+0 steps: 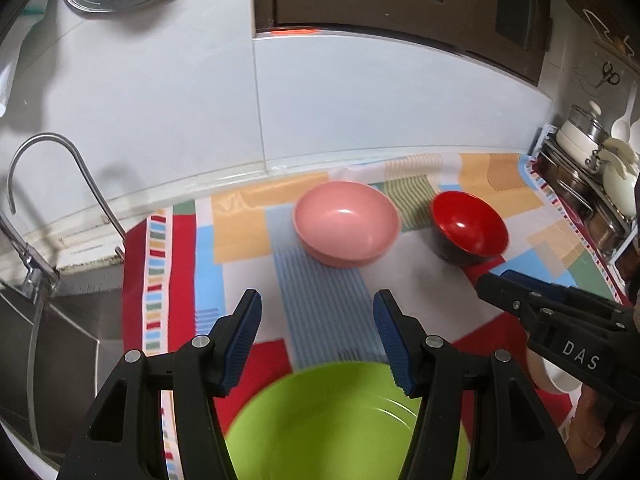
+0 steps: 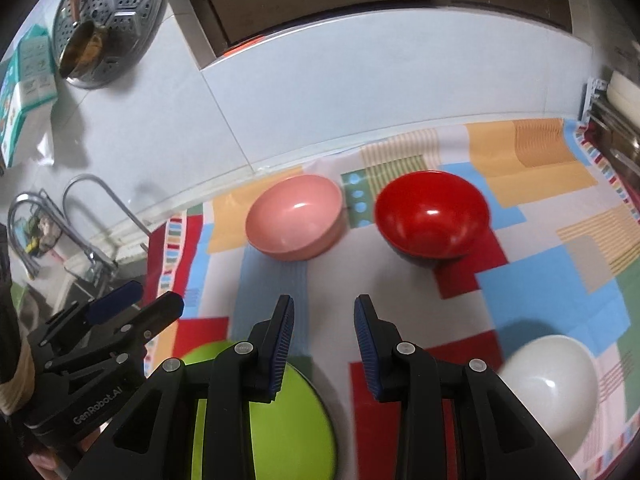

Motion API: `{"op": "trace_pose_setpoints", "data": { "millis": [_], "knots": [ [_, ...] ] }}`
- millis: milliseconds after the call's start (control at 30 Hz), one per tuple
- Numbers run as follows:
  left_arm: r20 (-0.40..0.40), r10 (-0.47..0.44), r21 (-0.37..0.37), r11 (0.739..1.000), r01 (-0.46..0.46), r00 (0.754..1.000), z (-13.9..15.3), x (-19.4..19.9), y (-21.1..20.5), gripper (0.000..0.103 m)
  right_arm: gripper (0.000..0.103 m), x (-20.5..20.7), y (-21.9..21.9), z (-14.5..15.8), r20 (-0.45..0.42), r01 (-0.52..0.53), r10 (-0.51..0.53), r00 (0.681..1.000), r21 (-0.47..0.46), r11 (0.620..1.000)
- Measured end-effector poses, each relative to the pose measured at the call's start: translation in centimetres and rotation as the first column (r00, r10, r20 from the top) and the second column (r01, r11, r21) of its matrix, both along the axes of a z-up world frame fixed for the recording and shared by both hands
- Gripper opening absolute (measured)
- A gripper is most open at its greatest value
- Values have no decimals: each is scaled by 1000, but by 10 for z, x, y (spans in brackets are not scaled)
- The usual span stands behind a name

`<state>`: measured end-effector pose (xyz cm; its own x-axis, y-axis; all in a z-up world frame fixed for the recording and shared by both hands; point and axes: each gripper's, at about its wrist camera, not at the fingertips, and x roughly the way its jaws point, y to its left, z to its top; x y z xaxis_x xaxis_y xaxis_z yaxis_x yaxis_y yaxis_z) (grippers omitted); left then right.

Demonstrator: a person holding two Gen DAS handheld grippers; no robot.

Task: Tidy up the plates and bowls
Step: 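Move both grippers to the rim of the pink bowl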

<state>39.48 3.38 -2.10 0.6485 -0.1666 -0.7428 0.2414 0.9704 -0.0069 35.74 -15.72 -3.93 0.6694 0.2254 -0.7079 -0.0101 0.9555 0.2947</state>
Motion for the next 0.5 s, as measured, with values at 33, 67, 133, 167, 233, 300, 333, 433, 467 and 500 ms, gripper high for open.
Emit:
{"op": "trace_pose_setpoints", "data": {
  "millis": [33,67,133,167,233,300,333,433,467,500],
  "knots": [
    [-1,-2,1,1000,2,1000,0,6,2,57,33,5,3,-1,-7,7,-7,1000,11,1000],
    [-2,-4,3,1000,4,1000,0,12,5,57,33,11,6,-2,-13,14,-14,1000,27,1000],
    [0,-11,4,1000,11,1000,-1,23,8,57,33,23,10,-6,-36,31,-29,999,52,998],
    [1,-14,6,1000,14,1000,-2,29,9,57,33,29,11,-8,-48,41,-37,998,66,997],
    [-3,-22,10,1000,22,1000,-5,41,10,57,33,37,14,-12,-63,49,-44,997,90,995],
    [-10,-31,11,999,32,999,-9,52,12,57,33,47,17,-16,-78,64,-56,995,102,993],
    [-15,-37,16,999,38,999,-11,59,12,57,33,51,17,-18,-82,71,-62,995,106,992],
    [-31,-50,20,999,51,998,-18,80,14,57,33,65,18,-26,-90,102,-92,992,105,989],
    [-39,-50,18,999,50,998,-21,85,14,57,33,71,18,-28,-93,114,-104,990,105,988],
    [-50,-51,10,999,52,997,-24,92,15,57,33,75,17,-30,-95,121,-112,989,105,987]
  ]
}}
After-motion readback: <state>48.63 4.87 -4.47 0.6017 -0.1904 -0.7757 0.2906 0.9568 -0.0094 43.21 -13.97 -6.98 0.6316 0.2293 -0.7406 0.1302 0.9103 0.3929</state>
